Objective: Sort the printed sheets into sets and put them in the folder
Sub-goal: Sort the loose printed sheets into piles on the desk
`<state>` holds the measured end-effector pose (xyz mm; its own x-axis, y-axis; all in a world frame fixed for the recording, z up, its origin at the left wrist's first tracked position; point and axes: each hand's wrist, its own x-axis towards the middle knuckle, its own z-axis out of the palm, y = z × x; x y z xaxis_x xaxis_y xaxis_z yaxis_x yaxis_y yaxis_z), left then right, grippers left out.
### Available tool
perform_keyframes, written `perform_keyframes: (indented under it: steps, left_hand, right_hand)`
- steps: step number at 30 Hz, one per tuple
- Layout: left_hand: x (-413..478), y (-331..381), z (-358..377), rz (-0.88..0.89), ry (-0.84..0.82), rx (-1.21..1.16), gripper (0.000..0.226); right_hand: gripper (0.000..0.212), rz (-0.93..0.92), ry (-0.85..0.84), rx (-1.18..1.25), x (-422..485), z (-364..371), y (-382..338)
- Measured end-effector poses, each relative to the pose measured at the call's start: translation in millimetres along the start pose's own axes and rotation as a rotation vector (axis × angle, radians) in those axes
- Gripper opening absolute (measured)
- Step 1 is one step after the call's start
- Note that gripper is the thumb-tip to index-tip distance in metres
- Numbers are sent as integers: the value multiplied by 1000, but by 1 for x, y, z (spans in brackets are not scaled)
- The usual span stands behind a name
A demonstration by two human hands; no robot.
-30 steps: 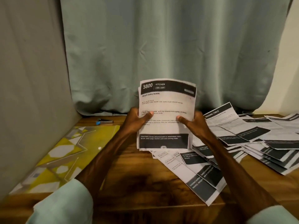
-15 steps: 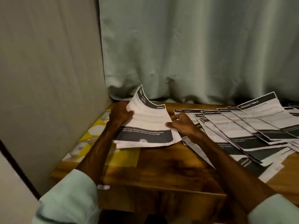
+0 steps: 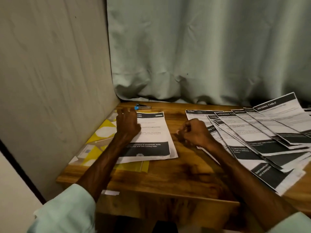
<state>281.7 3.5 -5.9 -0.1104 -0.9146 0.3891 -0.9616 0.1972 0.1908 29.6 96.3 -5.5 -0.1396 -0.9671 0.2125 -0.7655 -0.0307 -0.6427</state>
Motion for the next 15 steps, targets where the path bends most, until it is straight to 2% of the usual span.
perform_keyframes:
  steps: [3,6,8,10,13,15]
  left_hand:
    - [-10,42,1,194,-54,-179,33]
    - [-20,97,2,218,-172,-352,15]
    - [-22,132,5,252,-235,-413,10]
    - [-21,156,14,309,-334,-473,23]
    - [-9,180,35,328,-467,-438,71]
    - [6,193,45,277,-476,-398,75]
  right_hand:
    - [9,14,50,-93,-1,-34,24]
    - [11,21,136,-133,-6,-69,56]
    - [14,6,128,-194,-10,-82,79]
    - [13,-20,64,-277,-12,-82,100]
    - [14,-18,45,-275,-14,-69,124]
    - [8,-39,77,-263,-18,-61,128]
